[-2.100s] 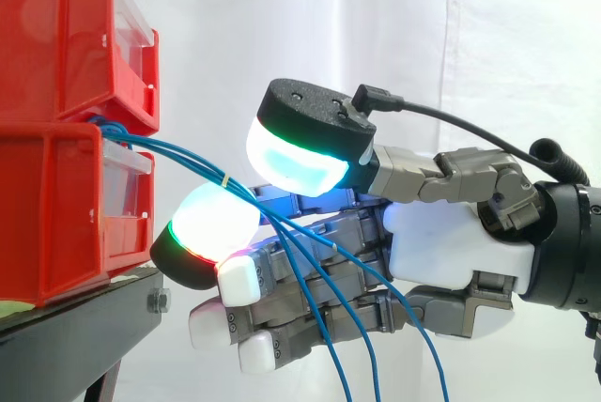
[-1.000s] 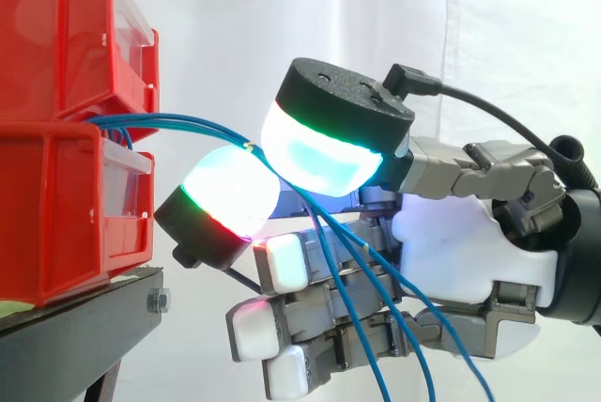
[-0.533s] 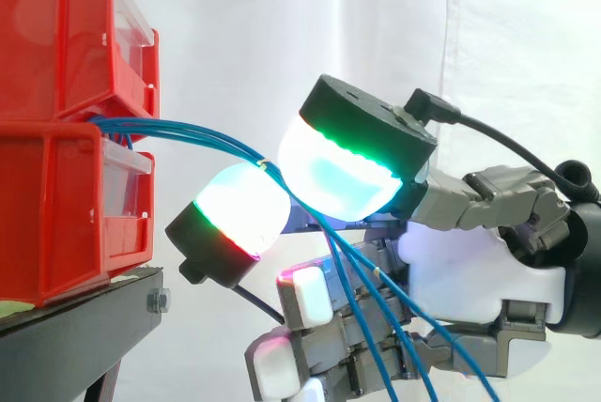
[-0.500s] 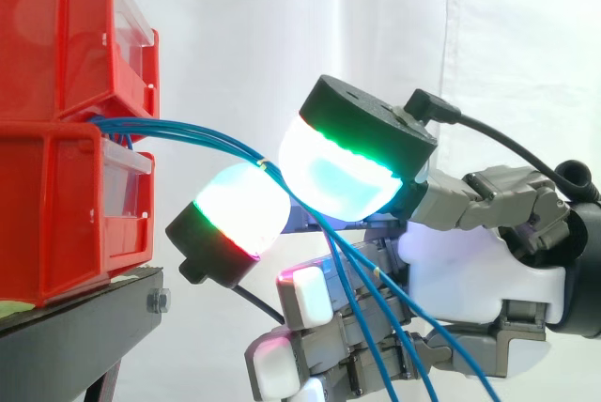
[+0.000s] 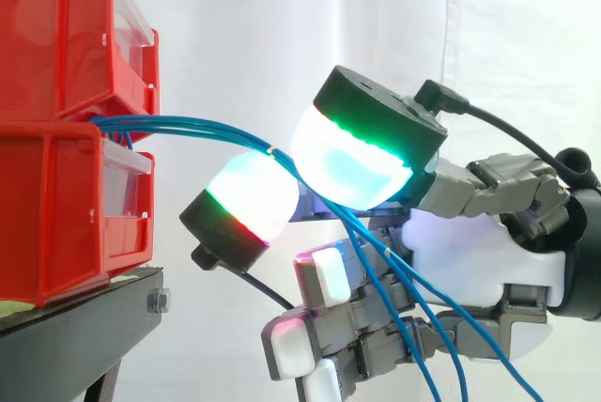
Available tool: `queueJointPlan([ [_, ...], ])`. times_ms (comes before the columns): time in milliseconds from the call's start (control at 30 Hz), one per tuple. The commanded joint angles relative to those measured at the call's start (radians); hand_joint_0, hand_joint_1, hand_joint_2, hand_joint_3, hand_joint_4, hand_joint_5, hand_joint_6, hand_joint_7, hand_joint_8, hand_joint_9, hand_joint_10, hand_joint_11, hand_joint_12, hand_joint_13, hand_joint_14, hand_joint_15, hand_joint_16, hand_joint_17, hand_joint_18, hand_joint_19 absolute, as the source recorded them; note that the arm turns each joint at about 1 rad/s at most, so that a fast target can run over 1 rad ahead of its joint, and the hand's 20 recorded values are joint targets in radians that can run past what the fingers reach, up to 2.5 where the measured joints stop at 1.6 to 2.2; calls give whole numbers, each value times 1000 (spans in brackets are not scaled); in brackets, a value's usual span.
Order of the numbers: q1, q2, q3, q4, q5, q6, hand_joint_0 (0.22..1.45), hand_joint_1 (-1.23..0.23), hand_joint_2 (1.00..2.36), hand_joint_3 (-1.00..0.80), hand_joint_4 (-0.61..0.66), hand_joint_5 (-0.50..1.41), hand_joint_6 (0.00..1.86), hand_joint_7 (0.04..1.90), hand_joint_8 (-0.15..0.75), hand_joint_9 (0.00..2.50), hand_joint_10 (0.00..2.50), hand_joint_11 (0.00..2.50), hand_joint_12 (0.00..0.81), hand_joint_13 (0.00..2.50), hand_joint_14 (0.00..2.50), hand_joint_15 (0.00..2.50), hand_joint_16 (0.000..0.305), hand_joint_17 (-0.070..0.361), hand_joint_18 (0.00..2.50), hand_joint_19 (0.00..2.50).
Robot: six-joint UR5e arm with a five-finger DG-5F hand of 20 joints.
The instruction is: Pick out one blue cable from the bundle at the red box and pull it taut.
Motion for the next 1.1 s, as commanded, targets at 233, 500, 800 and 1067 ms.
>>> queueJointPlan([
  [233, -6, 3, 0, -27, -1, 1, 589, -712, 1000, -500, 97, -95, 823, 917, 289, 1240, 20, 539, 393, 1014, 19, 503, 49, 111, 832, 687],
  [500, -11, 1, 0, -33, -1, 1, 588, -653, 1000, -500, 103, -73, 739, 981, 285, 1255, 22, 540, 396, 1016, 21, 509, 50, 112, 830, 706],
  [800, -14, 1, 0, -45, -1, 3, 627, -666, 1005, -451, 77, -68, 721, 1021, 285, 1265, 20, 542, 393, 1020, 19, 504, 50, 112, 830, 699],
  [1067, -15, 3, 0, -54, -4, 3, 614, -745, 1017, -216, 57, -101, 853, 1007, 310, 1256, 22, 576, 410, 1016, 21, 502, 52, 117, 849, 702],
])
